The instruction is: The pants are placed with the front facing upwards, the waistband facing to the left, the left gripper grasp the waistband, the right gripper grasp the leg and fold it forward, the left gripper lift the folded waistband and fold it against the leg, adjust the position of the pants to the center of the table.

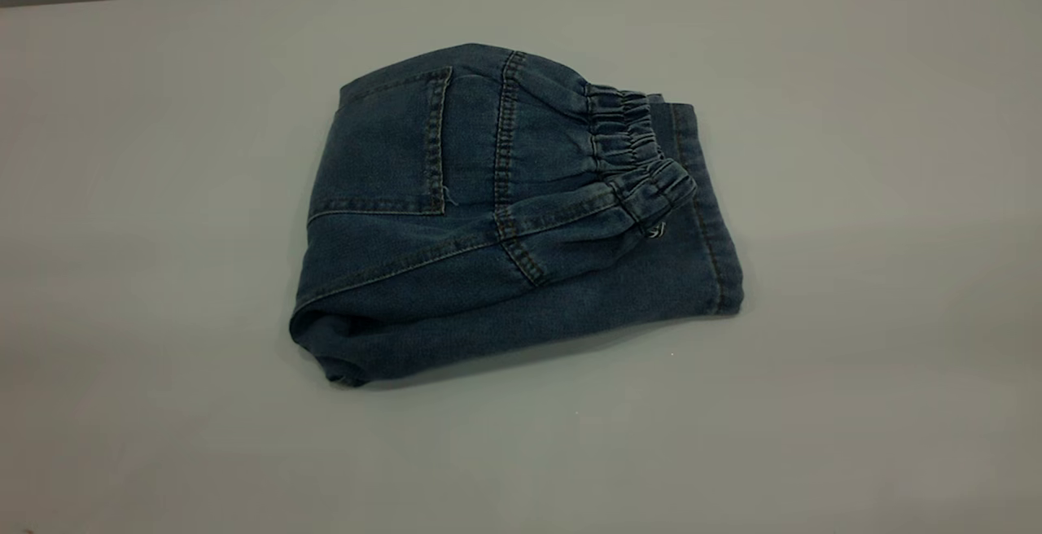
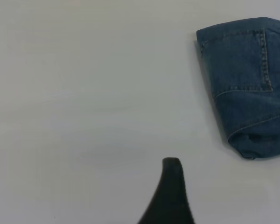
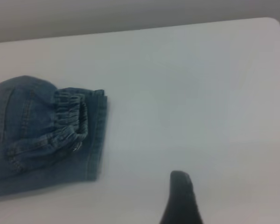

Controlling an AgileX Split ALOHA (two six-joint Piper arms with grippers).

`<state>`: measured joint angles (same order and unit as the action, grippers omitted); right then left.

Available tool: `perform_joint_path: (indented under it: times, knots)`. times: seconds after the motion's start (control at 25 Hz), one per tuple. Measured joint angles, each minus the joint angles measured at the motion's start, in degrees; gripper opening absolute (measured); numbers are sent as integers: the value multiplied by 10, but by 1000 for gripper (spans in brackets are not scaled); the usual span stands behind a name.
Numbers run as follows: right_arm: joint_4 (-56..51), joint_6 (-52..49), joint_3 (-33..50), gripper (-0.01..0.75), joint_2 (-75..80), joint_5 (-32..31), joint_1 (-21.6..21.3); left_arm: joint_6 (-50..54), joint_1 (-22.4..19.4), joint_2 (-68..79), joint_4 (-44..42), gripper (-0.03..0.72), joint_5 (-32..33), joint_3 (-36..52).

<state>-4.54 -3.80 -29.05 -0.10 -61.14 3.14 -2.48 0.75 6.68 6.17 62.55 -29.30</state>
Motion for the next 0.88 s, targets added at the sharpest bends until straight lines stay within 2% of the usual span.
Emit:
perform_joint_path:
  times: [0.32,0.88]
  knots:
    - [-3,2,1,444,1,1,2,0,-1,-67,0,561,8,-4]
    - [-4,0,1,444,1,4,2,0,-1,-67,-1,561,9,-4]
